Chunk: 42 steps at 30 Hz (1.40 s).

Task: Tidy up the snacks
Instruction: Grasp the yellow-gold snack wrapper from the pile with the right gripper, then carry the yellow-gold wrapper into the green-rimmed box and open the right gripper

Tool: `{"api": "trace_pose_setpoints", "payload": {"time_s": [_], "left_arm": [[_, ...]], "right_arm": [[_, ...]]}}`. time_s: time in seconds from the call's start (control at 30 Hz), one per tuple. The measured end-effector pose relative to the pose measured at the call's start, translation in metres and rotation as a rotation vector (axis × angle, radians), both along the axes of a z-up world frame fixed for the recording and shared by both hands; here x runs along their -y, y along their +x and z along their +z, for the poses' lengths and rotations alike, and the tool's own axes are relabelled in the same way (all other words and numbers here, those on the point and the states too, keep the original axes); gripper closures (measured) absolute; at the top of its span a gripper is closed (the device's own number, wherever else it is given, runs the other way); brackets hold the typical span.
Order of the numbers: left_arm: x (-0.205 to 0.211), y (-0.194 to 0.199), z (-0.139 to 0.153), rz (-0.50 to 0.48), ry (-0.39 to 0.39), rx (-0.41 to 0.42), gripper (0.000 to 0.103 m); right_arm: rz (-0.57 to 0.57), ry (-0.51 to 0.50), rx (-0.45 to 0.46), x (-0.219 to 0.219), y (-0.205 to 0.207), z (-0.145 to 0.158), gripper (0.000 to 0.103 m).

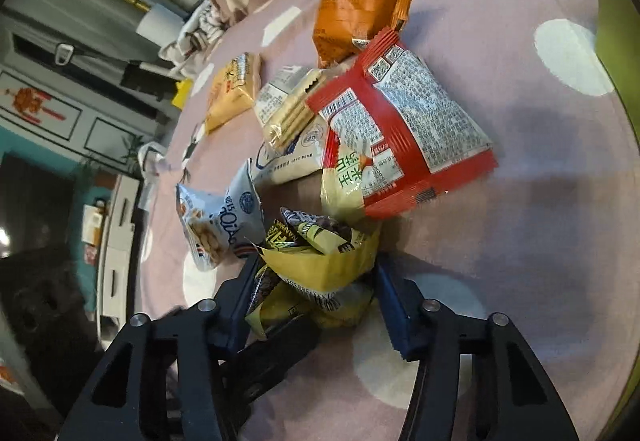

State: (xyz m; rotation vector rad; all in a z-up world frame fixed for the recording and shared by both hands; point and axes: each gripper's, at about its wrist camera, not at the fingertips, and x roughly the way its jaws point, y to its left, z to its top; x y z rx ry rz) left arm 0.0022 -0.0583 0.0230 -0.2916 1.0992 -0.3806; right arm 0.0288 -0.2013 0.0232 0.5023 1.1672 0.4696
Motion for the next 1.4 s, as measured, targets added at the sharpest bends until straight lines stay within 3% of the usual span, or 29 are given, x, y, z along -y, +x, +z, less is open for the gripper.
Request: {"api": "trace_pose_setpoints", "payload": {"time_s": [0.03,0.07,0.1,0.23,0.33,0.6,0.9,1.13,1.4], "left_arm": [[0.000,0.000,-0.001,0.001,-0.014,-0.005,0.060],[0.002,0.000,0.000,-0.008,-0.027,-0.005,0.075],[0.005,0.000,0.003,-0.026,-0.051,-0.009,0.081],[0.019,-0.008,0.022,-0.051,0.005,0.054,0.085],[0.028,-0.011,0.037,-0.080,0.008,0.108,0.085],[0.039,-0.013,0.050,-0.106,0.002,0.127,0.086],[0.079,-0.021,0.090,-0.217,-0.015,0.228,0.087],[0.134,-0.018,0.108,-0.361,-0.006,0.278,0.088],[0.211,-0.008,0.096,-0.533,-0.010,0.240,0.088]], "right_arm": [[-0.004,-0.007,0.004,0.001,-0.002,0.001,0.051],[-0.011,-0.004,0.004,0.003,-0.003,0.001,0.052],[-0.015,0.002,0.003,0.006,-0.005,0.002,0.055],[-0.016,0.060,0.027,0.014,-0.011,0.013,0.071],[-0.044,0.033,0.102,0.019,-0.018,0.035,0.070],[-0.075,0.055,0.132,0.035,-0.027,0.053,0.071],[-0.160,0.055,0.276,0.066,-0.054,0.097,0.071],[-0.321,0.054,0.346,0.120,-0.076,0.120,0.070],[-0.539,0.024,0.300,0.187,-0.091,0.112,0.070]]}}
